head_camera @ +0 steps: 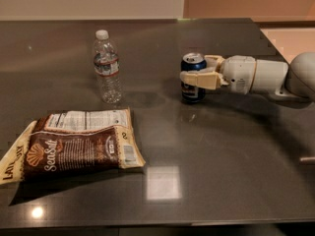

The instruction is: Place pepsi can upright

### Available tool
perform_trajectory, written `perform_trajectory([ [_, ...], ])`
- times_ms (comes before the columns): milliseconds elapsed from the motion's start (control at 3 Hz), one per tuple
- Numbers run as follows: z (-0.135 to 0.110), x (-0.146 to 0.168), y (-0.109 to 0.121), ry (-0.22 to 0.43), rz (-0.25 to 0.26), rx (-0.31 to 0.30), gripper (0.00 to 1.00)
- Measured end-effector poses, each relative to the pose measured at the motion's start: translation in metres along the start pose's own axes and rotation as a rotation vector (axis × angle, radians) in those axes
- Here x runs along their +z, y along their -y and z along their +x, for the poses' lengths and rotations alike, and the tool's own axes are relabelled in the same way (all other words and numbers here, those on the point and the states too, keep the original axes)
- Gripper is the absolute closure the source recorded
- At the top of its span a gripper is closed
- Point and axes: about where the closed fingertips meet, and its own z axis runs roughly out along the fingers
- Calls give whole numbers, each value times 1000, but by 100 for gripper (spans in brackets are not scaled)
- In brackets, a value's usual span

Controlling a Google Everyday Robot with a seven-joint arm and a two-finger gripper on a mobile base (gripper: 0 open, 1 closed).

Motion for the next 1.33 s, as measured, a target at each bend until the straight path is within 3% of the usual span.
perform_trajectory([
  [1000, 13, -6, 6, 36, 4, -2, 12],
  [1333, 12, -4, 5, 36, -1, -2, 0],
])
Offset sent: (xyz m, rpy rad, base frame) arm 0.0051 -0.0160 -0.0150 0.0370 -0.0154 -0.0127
